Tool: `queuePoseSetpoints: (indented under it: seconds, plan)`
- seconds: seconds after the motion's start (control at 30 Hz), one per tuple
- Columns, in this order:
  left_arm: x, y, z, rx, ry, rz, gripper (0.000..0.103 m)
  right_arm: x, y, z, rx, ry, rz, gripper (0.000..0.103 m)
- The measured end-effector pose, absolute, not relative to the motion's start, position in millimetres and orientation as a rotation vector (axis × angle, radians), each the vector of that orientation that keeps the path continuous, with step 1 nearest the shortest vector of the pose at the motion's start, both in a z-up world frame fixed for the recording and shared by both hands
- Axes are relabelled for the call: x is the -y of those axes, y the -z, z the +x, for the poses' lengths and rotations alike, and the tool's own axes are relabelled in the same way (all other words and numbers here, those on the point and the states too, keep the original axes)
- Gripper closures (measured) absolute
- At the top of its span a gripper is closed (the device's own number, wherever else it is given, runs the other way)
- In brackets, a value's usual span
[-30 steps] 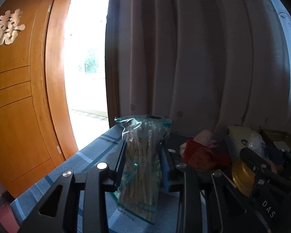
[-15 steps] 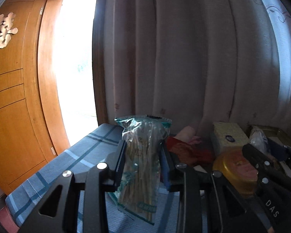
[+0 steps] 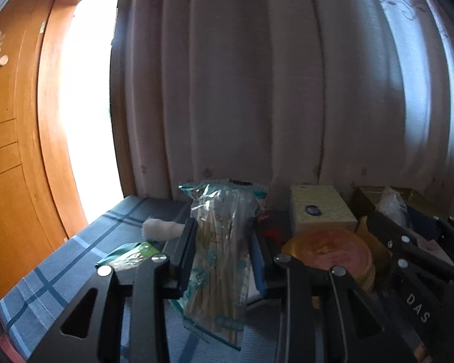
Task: Organize soft objects
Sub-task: 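Carry the swab bag and plastic bag toward the gold tray with both grippers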
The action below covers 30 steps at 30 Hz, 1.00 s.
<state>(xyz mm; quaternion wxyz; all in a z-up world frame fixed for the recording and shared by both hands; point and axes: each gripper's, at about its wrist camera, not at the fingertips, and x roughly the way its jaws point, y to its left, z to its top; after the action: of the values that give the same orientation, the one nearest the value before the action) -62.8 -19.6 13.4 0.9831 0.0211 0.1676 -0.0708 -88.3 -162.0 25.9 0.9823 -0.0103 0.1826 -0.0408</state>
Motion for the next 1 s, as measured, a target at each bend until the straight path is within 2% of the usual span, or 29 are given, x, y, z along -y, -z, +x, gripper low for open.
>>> queuePoseSetpoints:
  seconds: [0.5,1.0]
  plan:
    - [65,-11,-75,-0.326,0.229,0.075,0.071,208,-28,-108,-0.354,0.186,-0.017,0.059]
    - [143,-9,-82,-0.316,0.344,0.156,0.071,278,-30,-135,-0.337,0.340,0.014,0.059]
